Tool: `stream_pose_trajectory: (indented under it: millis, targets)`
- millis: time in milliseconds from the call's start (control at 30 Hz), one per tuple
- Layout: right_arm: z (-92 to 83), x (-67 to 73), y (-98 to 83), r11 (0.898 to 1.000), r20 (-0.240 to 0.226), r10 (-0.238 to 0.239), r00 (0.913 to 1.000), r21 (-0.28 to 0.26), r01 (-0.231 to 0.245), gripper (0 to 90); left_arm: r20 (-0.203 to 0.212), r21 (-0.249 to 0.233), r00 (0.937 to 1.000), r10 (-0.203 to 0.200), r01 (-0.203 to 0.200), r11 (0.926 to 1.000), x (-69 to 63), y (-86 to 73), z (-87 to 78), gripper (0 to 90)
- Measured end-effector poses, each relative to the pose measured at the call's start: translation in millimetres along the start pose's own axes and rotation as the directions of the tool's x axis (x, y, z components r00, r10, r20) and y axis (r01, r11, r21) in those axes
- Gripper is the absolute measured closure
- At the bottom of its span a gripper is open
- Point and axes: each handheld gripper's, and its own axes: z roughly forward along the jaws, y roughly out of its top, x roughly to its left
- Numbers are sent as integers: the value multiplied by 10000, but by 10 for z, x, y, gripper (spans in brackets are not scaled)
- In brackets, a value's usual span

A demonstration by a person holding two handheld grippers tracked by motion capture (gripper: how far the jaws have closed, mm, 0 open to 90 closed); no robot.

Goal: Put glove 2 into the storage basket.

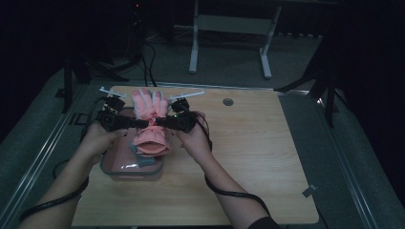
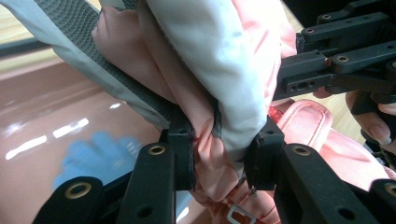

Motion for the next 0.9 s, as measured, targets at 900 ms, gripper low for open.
stream_pose_trajectory:
  millis: [900]
  targets:
    - [901,69,-475,9797,441,-74,9990,2005,-16,718,-313,1504,9947,-983,1019,9834,596,-628,383,681]
